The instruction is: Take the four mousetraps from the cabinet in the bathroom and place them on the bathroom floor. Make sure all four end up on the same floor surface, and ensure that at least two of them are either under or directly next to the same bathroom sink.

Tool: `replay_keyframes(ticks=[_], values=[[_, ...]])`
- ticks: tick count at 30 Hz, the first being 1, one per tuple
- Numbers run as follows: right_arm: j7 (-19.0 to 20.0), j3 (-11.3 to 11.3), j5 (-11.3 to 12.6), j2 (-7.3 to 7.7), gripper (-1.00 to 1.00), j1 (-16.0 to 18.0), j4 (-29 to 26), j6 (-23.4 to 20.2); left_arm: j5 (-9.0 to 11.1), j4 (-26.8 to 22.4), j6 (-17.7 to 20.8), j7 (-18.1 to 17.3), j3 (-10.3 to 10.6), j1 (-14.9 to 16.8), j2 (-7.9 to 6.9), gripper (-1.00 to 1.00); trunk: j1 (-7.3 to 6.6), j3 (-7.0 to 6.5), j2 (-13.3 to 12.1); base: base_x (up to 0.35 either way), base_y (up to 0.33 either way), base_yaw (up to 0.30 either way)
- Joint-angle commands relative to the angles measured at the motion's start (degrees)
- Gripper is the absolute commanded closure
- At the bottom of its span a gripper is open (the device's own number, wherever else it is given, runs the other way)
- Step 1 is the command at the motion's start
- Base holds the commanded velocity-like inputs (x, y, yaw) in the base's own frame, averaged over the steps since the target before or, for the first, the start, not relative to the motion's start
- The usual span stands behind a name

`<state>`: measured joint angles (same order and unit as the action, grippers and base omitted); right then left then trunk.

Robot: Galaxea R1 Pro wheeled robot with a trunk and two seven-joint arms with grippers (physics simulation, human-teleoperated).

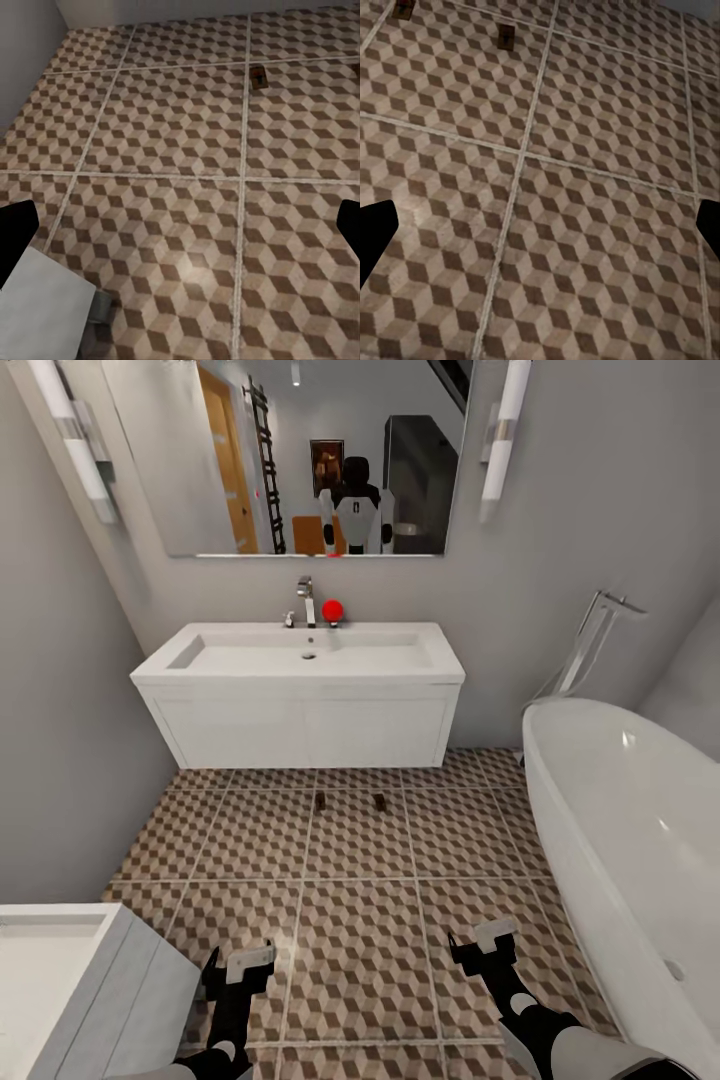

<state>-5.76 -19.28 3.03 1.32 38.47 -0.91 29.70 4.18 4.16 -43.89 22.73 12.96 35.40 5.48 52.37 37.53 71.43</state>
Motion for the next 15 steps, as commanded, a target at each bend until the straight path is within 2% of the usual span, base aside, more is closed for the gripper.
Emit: replay_keyframes(ticks=[1,15], values=[[-0.2,-0.5,0.3,0.0,-1.0,0.0,0.0,0.1,0.4,0.2,-0.3,0.1,0.5,0.1,0.04,-1.0,-0.23,-0.14,-0.4,0.0,0.0,0.0],[-0.2,-0.5,0.3,-0.03,-1.0,0.0,0.0,0.1,0.4,0.2,-0.3,0.1,0.5,0.0,0.05,-1.0,-3.3,-2.65,-6.0,0.0,0.0,0.0]])
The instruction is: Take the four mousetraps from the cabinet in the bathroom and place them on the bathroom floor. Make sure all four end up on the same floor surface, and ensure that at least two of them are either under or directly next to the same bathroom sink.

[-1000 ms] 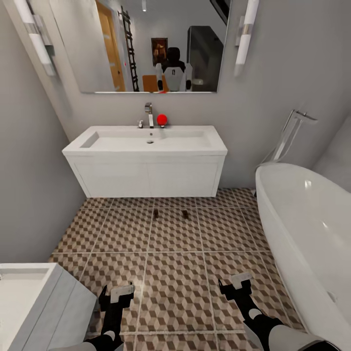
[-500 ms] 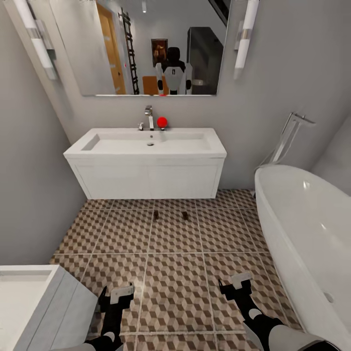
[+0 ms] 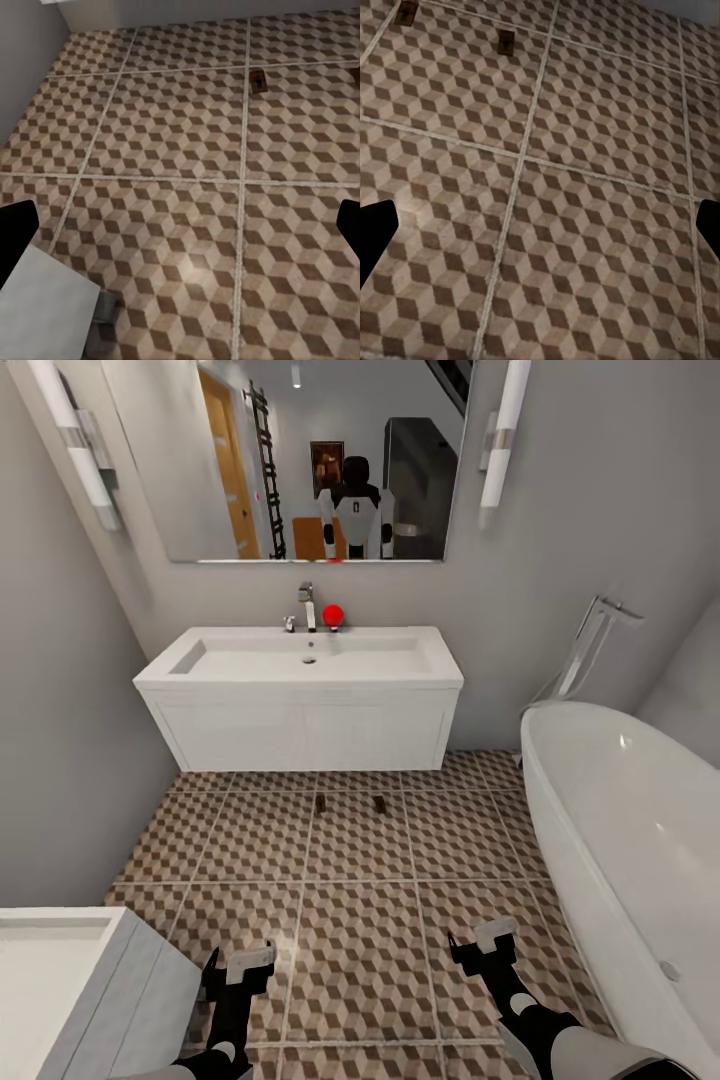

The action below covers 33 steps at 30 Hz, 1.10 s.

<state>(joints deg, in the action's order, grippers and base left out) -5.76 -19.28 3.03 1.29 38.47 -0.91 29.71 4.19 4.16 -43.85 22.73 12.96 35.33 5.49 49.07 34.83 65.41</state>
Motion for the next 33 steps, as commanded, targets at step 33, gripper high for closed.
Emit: replay_keyframes(ticks=[33], values=[[2.4,-0.5,0.3,-5.3,-1.0,0.0,0.0,-1.6,0.4,0.2,-0.3,0.1,0.5,0.0,0.04,-1.0,-7.25,-5.88,-13.2,0.0,0.0,0.0]])
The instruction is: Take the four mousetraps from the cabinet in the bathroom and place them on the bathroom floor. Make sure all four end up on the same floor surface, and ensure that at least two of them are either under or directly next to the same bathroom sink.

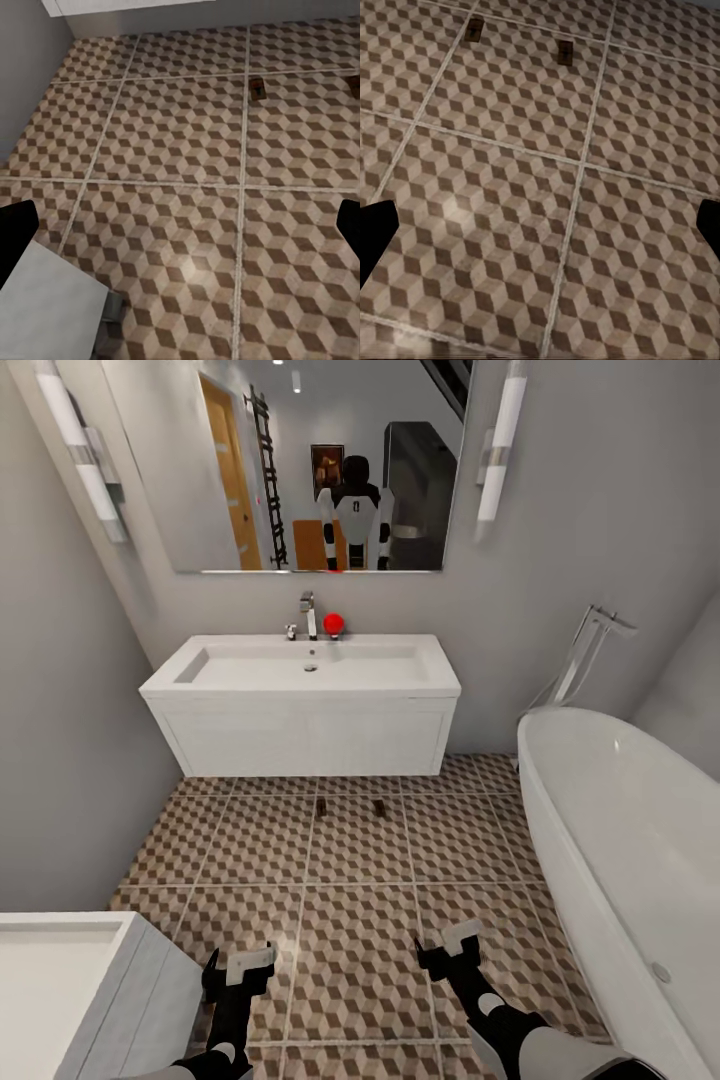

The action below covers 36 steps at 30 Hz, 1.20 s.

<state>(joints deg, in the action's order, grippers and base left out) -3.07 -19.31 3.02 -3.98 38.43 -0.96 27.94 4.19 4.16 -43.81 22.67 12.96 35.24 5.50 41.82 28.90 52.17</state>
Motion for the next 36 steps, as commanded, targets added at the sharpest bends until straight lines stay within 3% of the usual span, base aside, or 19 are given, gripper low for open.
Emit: replay_keyframes(ticks=[1,13,24,29,32,33,36], values=[[-0.1,-0.5,0.3,-0.19,-1.0,0.0,0.1,-0.3,0.4,0.2,-0.3,0.1,0.5,0.1,0.04,-1.0,-0.22,-0.13,-0.4,0.0,0.0,0.0],[0.2,-0.4,0.3,-0.58,-1.0,-0.7,0.1,-4.6,0.4,0.2,-0.3,0.1,0.5,0.1,0.04,-1.0,-2.85,-2.28,-5.2,0.0,0.0,0.0],[-0.1,-0.1,1.2,5.5,-1.0,-0.9,0.1,-4.3,0.5,0.2,-0.2,-2.0,0.5,0.1,0.04,-1.0,-5.27,-4.26,-9.6,0.0,0.0,0.0],[0.1,0.0,4.3,7.03,-1.0,-1.7,0.1,-3.0,0.5,0.2,-0.2,-2.2,0.5,0.1,0.0,-1.0,-6.37,-5.16,-11.6,0.0,0.0,0.0],[0.3,0.0,7.3,7.52,-1.0,-2.7,0.1,-1.2,0.5,0.2,-0.3,-2.2,0.5,0.1,-0.03,-1.0,-7.03,-5.7,-12.8,0.0,0.0,0.0],[0.3,0.0,9.3,7.82,-1.0,-3.2,0.1,0.4,0.5,0.2,-0.3,-2.2,0.5,0.1,-0.03,-1.0,-7.25,-5.87,-13.2,0.0,0.0,0.0],[0.4,0.0,11.5,8.22,-1.0,-3.9,0.1,2.8,0.5,0.2,-0.3,-2.3,0.5,0.1,-0.04,-1.0,-7.91,-6.41,-14.4,0.0,0.0,0.0]])
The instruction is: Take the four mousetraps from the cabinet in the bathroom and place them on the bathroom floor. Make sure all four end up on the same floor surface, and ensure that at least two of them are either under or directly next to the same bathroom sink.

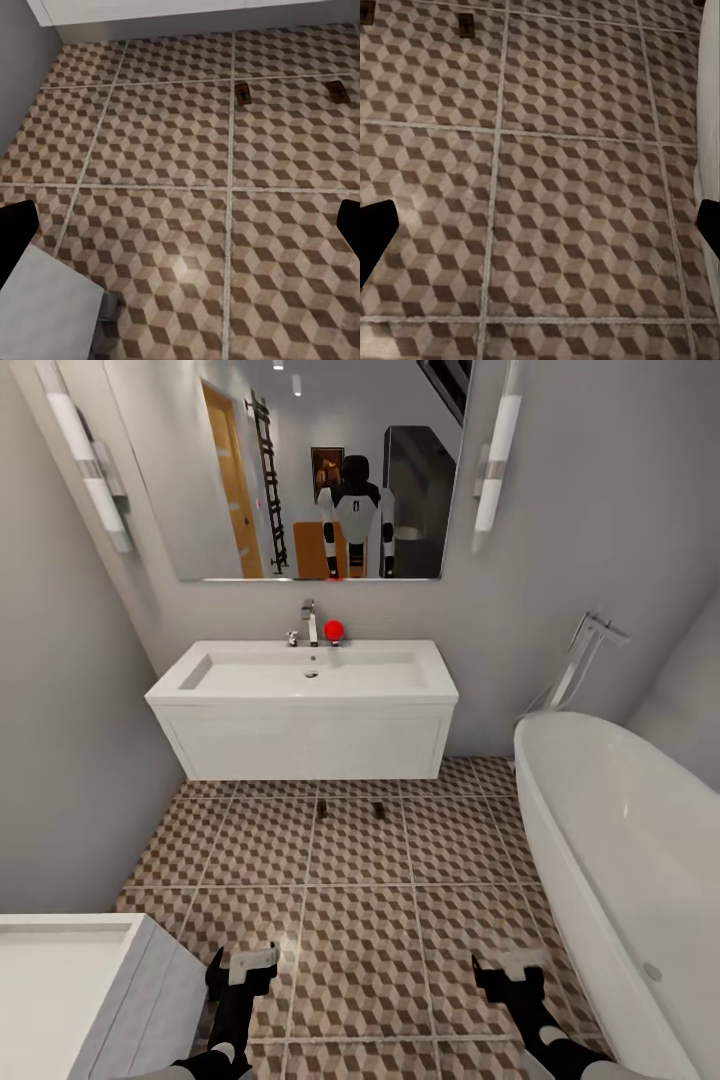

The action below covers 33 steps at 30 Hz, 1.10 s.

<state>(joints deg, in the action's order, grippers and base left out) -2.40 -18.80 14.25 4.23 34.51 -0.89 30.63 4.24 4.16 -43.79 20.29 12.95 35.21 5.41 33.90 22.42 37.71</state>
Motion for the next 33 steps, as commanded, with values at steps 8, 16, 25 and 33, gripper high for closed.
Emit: replay_keyframes(ticks=[8,16,25,33], values=[[-0.2,-0.5,2.4,0.21,-1.0,-1.4,0.0,3.3,0.4,0.2,-0.3,0.1,0.5,0.0,0.04,-1.0,-1.75,-1.37,-3.2,0.0,0.0,0.0],[-0.2,-0.5,2.7,0.1,-1.0,-1.7,0.0,3.8,0.4,0.2,-0.3,0.1,0.5,-0.3,0.04,-1.0,-3.5,-2.81,-6.4,0.0,0.0,0.0],[-0.2,-0.6,2.7,0.0,-1.0,-1.7,0.0,3.7,0.4,0.2,-0.3,0.1,0.5,-0.3,0.04,-1.0,-5.48,-4.43,-10.0,0.0,0.0,0.0],[-0.3,-0.6,2.7,-0.1,-1.0,-1.7,0.0,3.7,0.4,0.2,-0.2,0.1,0.5,-0.3,0.04,-1.0,-7.24,-5.86,-13.2,0.0,0.0,0.0]])
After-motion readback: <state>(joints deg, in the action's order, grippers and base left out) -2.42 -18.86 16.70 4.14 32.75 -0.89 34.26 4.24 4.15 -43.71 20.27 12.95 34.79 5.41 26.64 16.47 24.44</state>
